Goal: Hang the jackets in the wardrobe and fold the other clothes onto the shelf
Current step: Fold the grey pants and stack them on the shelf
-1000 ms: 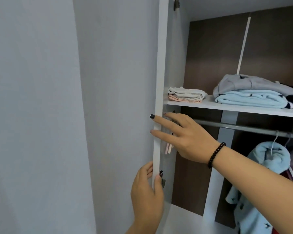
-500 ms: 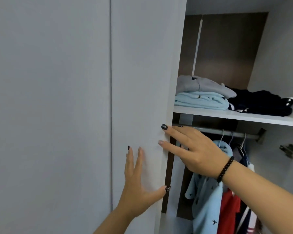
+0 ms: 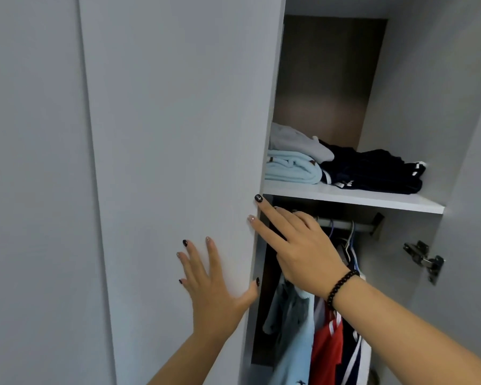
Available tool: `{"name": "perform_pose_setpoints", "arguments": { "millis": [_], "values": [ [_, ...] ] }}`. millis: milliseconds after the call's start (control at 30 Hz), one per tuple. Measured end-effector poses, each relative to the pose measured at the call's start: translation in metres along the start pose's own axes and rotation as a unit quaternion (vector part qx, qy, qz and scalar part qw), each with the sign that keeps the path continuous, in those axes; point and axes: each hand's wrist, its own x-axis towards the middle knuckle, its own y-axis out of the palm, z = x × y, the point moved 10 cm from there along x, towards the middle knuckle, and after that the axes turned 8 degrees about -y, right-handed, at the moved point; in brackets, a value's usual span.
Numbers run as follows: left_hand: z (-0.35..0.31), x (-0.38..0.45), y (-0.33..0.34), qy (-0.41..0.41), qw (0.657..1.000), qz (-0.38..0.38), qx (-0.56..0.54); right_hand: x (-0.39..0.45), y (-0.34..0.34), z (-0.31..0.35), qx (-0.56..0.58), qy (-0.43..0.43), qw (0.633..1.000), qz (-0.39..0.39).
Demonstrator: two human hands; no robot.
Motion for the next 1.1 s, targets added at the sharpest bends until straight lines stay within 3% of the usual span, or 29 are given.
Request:
{"name": "perform_pose_setpoints", "arguments": {
  "millis": [433,1100],
  "values": [
    [-0.007,0.044,0.056,-0.063,0.981,0.001,0.182,0.000,0.058,-0.054,-0.015,0.037,0.988,0.148],
    [-0.018,0.063,0.073,-0.101,0.968,0.048,0.225,0.003,0.092,-0.069,-0.033,0.048,0.981,0.183]
  ]
}}
